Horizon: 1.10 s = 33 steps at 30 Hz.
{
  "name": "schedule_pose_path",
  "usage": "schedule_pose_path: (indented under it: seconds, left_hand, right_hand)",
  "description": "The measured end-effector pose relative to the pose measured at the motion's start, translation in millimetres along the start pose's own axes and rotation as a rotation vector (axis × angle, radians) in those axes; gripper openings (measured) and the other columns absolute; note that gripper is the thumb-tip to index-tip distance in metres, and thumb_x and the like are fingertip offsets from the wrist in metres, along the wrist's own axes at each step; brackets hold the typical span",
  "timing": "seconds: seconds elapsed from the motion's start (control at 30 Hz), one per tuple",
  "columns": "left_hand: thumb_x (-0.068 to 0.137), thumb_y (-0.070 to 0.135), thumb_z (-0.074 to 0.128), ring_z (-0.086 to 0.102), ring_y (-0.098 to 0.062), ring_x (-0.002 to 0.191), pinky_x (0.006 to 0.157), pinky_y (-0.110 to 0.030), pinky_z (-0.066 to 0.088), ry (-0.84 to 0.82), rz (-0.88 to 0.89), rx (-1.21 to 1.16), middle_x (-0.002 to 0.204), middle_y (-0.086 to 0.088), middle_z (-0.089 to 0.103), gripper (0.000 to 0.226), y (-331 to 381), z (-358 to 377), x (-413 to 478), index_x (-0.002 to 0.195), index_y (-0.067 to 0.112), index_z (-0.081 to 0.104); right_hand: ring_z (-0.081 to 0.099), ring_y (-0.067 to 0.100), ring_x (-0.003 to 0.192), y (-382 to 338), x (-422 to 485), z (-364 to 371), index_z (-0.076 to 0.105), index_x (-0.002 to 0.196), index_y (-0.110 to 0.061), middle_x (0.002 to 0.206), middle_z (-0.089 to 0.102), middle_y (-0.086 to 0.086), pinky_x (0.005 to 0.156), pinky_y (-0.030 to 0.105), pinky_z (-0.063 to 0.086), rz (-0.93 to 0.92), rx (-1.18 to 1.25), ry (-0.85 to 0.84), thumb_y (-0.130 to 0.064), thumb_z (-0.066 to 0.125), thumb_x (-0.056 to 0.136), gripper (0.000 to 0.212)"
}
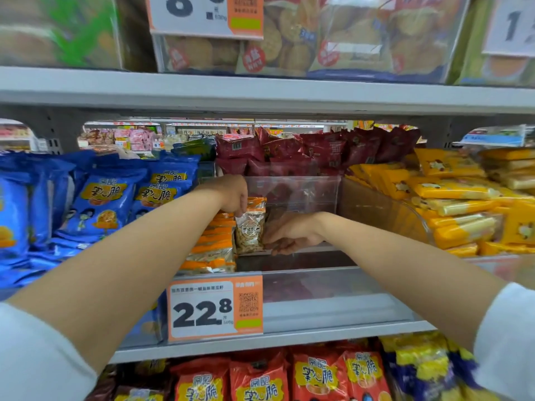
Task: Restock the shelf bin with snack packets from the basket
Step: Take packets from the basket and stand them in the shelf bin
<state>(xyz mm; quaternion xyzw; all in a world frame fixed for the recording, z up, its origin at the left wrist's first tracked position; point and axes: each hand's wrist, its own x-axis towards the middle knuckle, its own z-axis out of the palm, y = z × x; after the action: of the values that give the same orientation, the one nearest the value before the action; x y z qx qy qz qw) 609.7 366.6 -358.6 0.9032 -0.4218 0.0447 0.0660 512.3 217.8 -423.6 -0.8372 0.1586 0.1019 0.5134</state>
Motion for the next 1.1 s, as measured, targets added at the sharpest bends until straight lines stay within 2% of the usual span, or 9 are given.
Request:
schedule_pose_path:
  seconds: [0.07,0.33,0.4,0.5,0.6,0.67,0.77,0.9,1.1]
  left_hand:
    - [0.076,0.012,0.080,0.063,-0.010,0.089,0.083,-0.030,0.053,0.005,0.029,-0.029,0.084,0.010,0.067,0.020,1,-2,-1,0.069,0.027,0.068]
    - [0.077,0.017,0.079,0.062,-0.008,0.087,0.074,-0.023,0.046,0.118,0.075,-0.212,0.083,0.012,0.066,0.010,10,-15,-21,0.075,0.023,0.071]
    - [0.078,0.020,0.078,0.059,-0.008,0.082,0.067,-0.022,0.044,0.138,0.052,-0.257,0.082,0.012,0.063,0.010,19,-21,-33,0.076,0.022,0.068]
    - [0.084,0.021,0.070,0.052,-0.013,0.069,0.057,-0.024,0.039,0.184,0.009,-0.280,0.074,0.003,0.057,0.014,47,-27,-59,0.076,0.014,0.061]
    - [0.081,0.014,0.067,0.051,-0.019,0.062,0.056,-0.026,0.041,0.250,0.032,-0.378,0.063,0.001,0.053,0.022,82,-27,-88,0.065,0.016,0.052]
    - [0.079,0.014,0.067,0.051,-0.015,0.060,0.061,-0.028,0.045,0.270,0.067,-0.416,0.063,0.004,0.055,0.023,110,-26,-110,0.063,0.019,0.052]
    - [0.078,0.015,0.070,0.050,-0.015,0.062,0.066,-0.029,0.045,0.248,0.154,-0.411,0.063,0.006,0.053,0.023,157,-15,-141,0.064,0.020,0.052]
    - [0.079,0.012,0.069,0.050,-0.017,0.063,0.058,-0.027,0.039,0.123,0.249,-0.449,0.062,0.006,0.051,0.026,219,27,-174,0.062,0.019,0.050]
    - [0.076,0.010,0.069,0.050,-0.014,0.061,0.048,-0.027,0.032,-0.113,0.311,-0.448,0.060,-0.003,0.053,0.018,311,129,-209,0.064,0.015,0.057]
  right_hand:
    - [0.063,0.017,0.093,-1,1,-5,0.059,0.128,-0.005,0.116,0.066,0.011,0.083,0.024,0.052,0.032,0.019,-0.011,-0.015,0.065,0.092,0.038]
    - [0.063,0.017,0.084,-8,-20,-15,0.061,0.119,-0.005,0.101,0.067,0.010,0.086,0.029,0.054,0.028,-0.079,0.176,-0.014,0.064,0.092,0.029]
    - [0.064,0.018,0.078,-14,-32,-16,0.065,0.113,-0.001,0.097,0.070,0.013,0.081,0.032,0.057,-0.029,-0.195,0.333,-0.010,0.065,0.090,0.024]
    - [0.064,0.023,0.087,-16,-64,-11,0.070,0.105,-0.001,0.098,0.069,0.013,0.083,0.038,0.054,-0.218,-0.364,0.576,-0.008,0.064,0.087,0.020]
    - [0.060,0.018,0.082,-5,-117,0,0.065,0.088,-0.014,0.086,0.065,0.002,0.071,0.027,0.045,-0.436,-0.330,0.899,-0.009,0.065,0.081,0.009]
    - [0.056,0.015,0.072,7,-154,6,0.060,0.082,-0.018,0.073,0.060,-0.005,0.066,0.027,0.042,-0.519,-0.317,1.013,-0.009,0.066,0.078,0.011]
    - [0.052,0.011,0.063,38,-208,14,0.055,0.077,-0.020,0.063,0.054,-0.010,0.058,0.022,0.037,-0.567,-0.319,1.049,-0.010,0.068,0.075,0.016]
    - [0.048,0.008,0.061,110,-269,28,0.055,0.079,-0.014,0.065,0.052,-0.006,0.058,0.021,0.035,-0.496,-0.279,1.013,-0.008,0.065,0.073,0.012]
    - [0.053,0.012,0.065,253,-334,51,0.060,0.079,-0.017,0.068,0.058,-0.003,0.065,0.026,0.040,-0.161,-0.246,0.924,-0.002,0.069,0.073,0.019]
